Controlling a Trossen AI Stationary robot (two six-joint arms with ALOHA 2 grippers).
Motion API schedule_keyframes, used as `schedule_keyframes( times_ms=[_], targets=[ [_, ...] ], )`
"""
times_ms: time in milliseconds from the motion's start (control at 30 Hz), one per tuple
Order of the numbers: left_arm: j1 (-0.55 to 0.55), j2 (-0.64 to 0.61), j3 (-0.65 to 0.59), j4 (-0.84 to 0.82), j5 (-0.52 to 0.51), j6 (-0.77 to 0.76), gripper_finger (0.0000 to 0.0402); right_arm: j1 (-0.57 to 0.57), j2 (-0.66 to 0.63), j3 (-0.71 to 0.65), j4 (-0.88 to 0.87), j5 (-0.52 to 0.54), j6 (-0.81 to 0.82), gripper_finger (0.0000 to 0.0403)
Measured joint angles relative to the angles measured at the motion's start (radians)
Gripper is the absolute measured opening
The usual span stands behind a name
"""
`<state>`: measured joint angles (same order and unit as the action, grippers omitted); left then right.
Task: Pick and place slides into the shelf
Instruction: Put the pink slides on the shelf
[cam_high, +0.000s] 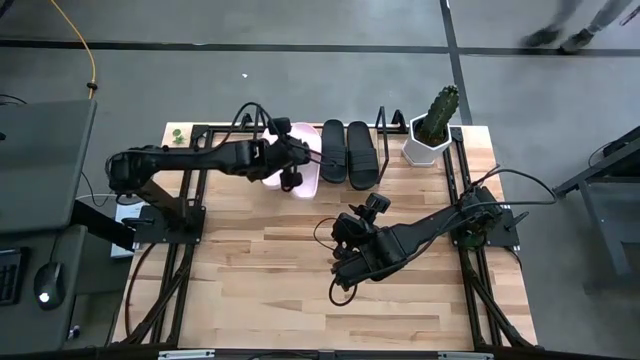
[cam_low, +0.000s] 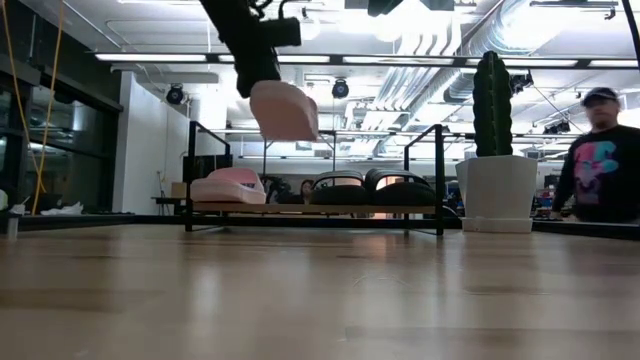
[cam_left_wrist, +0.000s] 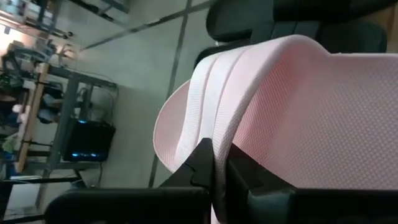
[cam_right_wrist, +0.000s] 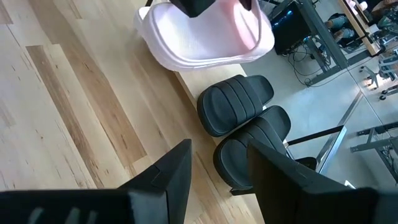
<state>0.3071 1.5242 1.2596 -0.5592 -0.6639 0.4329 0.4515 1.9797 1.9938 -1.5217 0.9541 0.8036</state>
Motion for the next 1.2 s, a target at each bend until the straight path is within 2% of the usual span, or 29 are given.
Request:
schedule_keyframes(
  times_ms=[533, 767, 1200],
  targets=[
    [0.152, 0.0, -0.192, 0.278, 0.103, 0.073, 0.0001, 0.0, 0.0, 0.0, 0.0, 0.0, 0.0, 0.0146],
    [0.193, 0.0, -0.209, 0.332, 0.156, 0.086, 0.0001, 0.0, 0.0, 0.0, 0.0, 0.0, 0.0, 0.0146],
    [0.205, 0.0, -0.21, 0.392, 0.192, 0.095, 0.0, 0.0, 0.0, 0.0, 0.002, 0.0, 0.0, 0.0146]
  ],
)
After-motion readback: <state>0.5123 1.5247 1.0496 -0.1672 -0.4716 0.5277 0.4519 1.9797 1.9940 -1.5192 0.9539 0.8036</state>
